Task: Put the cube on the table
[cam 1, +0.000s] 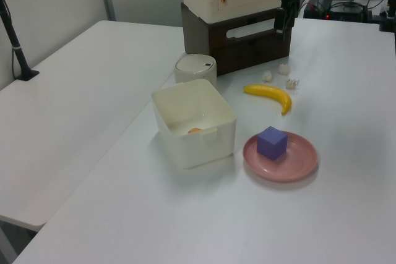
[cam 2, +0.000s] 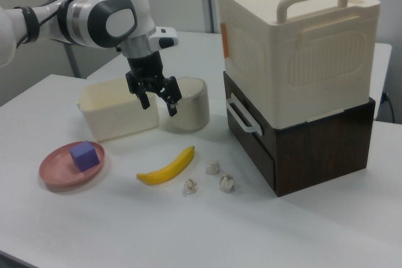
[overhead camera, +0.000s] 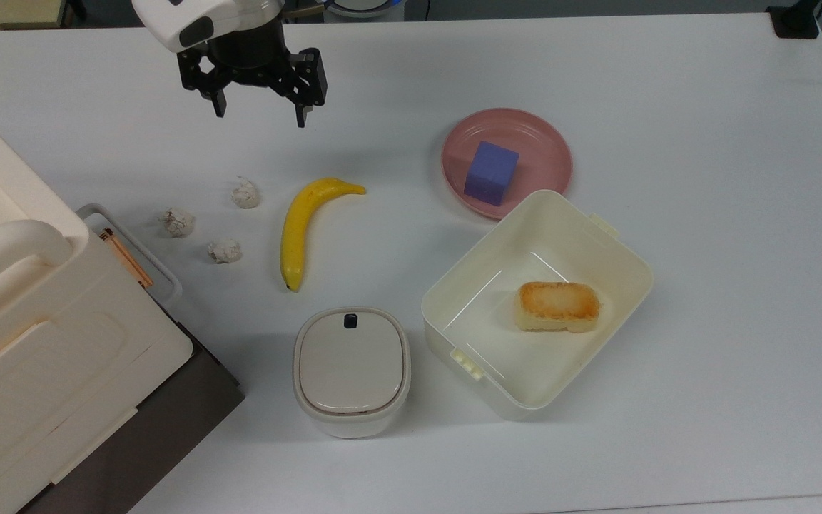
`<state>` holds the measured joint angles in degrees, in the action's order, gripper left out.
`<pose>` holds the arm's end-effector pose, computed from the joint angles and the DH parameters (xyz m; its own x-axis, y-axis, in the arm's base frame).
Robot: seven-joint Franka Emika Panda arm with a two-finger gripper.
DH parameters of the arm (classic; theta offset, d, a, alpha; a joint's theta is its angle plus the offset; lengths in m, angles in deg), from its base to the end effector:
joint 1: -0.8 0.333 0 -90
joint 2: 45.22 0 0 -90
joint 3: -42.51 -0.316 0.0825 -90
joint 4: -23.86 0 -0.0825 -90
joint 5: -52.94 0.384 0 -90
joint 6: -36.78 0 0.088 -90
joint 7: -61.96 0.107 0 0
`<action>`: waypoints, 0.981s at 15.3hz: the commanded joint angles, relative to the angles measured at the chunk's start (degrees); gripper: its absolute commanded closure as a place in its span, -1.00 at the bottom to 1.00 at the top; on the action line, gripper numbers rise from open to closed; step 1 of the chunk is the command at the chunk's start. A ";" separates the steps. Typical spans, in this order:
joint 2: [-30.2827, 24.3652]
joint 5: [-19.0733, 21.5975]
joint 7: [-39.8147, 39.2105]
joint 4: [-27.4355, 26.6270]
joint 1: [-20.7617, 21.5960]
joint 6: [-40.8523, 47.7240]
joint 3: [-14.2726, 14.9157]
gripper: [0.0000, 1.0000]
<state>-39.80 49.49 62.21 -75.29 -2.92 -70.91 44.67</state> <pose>0.5946 -0.0650 0.5212 0.9946 -0.0881 0.0542 -0.0914 -0.9939 0.0616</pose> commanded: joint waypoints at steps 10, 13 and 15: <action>-1.46 0.20 -0.51 0.71 -0.15 2.31 0.65 -1.00; -1.46 0.12 -0.51 0.53 0.02 2.48 0.56 -1.00; -1.55 0.12 -0.77 0.62 -0.24 3.88 0.30 -1.00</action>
<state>-40.43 49.49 62.21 -74.67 -3.45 -69.95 44.83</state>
